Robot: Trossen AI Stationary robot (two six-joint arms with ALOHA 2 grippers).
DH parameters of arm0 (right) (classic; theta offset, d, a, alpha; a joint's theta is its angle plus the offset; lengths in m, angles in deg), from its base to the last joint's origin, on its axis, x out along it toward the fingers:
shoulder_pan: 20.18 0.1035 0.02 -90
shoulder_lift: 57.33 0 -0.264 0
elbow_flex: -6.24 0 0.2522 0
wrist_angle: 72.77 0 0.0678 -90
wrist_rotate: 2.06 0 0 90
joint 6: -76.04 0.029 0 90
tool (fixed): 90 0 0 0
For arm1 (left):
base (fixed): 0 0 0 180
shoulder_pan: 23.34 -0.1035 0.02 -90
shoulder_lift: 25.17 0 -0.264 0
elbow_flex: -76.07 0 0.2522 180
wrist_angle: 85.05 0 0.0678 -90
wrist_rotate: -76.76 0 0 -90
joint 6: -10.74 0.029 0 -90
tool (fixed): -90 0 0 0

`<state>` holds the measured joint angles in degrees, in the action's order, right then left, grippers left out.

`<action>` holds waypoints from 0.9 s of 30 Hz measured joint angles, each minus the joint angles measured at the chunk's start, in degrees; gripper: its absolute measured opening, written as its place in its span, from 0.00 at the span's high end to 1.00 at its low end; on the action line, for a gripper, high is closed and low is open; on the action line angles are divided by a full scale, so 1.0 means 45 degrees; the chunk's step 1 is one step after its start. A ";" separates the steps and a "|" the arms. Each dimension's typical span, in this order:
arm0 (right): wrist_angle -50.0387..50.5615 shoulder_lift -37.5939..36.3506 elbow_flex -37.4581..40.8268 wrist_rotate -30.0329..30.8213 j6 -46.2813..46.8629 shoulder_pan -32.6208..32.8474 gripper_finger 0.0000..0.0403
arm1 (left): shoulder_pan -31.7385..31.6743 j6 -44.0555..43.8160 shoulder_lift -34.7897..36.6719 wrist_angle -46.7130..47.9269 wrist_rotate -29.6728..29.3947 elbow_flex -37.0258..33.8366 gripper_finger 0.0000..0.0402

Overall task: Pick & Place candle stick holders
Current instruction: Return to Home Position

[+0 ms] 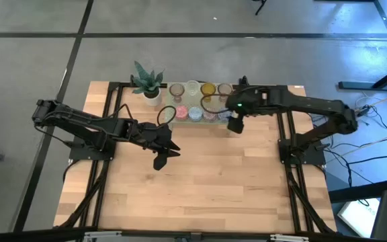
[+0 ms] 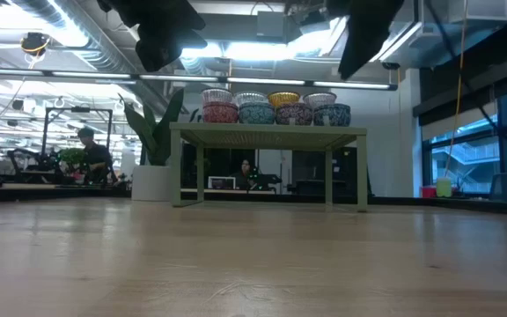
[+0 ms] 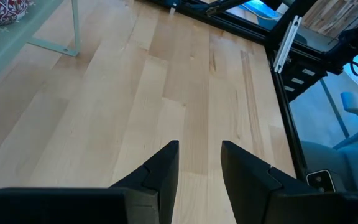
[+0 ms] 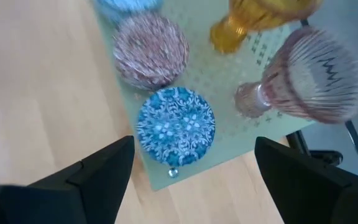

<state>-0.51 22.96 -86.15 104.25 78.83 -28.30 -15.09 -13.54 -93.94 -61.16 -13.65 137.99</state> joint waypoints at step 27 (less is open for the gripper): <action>0.0237 -0.3981 0.0309 -0.2587 0.1243 0.2525 0.16 | -0.0004 0.0054 0.0000 -0.0005 -0.0002 0.0000 0.71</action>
<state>0.56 5.05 -84.76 92.61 84.42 -16.94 -15.11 -13.29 -93.94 -61.18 -13.66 137.99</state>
